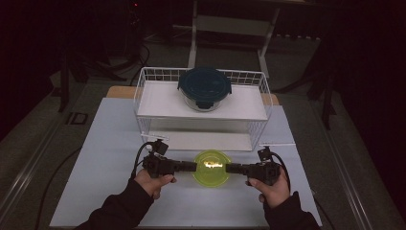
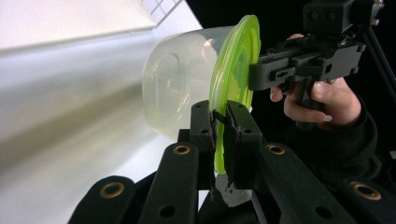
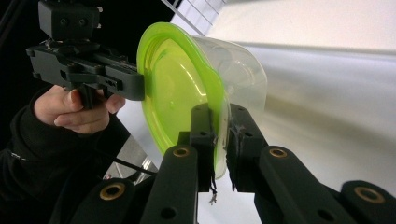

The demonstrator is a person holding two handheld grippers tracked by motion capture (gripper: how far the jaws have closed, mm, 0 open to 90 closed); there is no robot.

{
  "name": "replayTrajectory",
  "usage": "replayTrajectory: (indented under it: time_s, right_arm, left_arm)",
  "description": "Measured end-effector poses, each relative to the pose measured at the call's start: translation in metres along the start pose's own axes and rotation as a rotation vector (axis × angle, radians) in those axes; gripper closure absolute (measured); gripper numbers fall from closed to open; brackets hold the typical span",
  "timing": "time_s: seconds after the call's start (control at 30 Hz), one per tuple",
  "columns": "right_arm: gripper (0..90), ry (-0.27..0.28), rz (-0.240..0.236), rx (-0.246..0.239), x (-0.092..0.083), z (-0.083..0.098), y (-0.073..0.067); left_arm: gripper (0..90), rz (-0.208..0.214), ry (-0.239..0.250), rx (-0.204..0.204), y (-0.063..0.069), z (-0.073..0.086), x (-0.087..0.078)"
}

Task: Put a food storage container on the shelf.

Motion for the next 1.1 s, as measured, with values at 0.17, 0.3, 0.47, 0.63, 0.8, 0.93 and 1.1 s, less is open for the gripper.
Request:
replayTrajectory:
  time_s: [0.17,0.3,0.47,0.63,0.8,0.93,1.1]
  right_arm:
    - [81.7,0.019,-0.012,-0.028,-0.003,-0.016,-0.013]
    - [81.7,0.037,-0.022,-0.046,-0.005,-0.03,-0.023]
    - [81.7,0.063,-0.032,-0.069,-0.007,-0.048,-0.036]
    - [81.8,0.088,-0.037,-0.099,-0.009,-0.07,-0.049]
    - [81.8,0.119,-0.046,-0.122,-0.009,-0.095,-0.062]
    - [81.8,0.14,-0.05,-0.136,-0.007,-0.116,-0.071]
    - [81.7,0.163,-0.043,-0.166,-0.005,-0.141,-0.081]
  left_arm:
    - [82.0,0.005,0.023,0.028,0.011,-0.016,-0.007]
    - [82.0,0.006,0.041,0.048,0.02,-0.032,-0.012]
    - [82.0,0.009,0.063,0.057,0.031,-0.049,-0.018]
    - [82.0,0.012,0.093,0.075,0.042,-0.07,-0.024]
    - [82.0,0.006,0.12,0.1,0.051,-0.097,-0.029]
    - [82.1,-0.001,0.143,0.119,0.058,-0.118,-0.033]
    - [82.1,-0.011,0.168,0.144,0.064,-0.142,-0.038]
Point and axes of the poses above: each handheld gripper's, and its own axes: x roughly forward along the jaws, z roughly out of its underside, y roughly to its right, the point moved 9 cm from there along x, roughly forward along the jaws, and after that the axes turned 15 degrees about y, right-handed, at the moved point
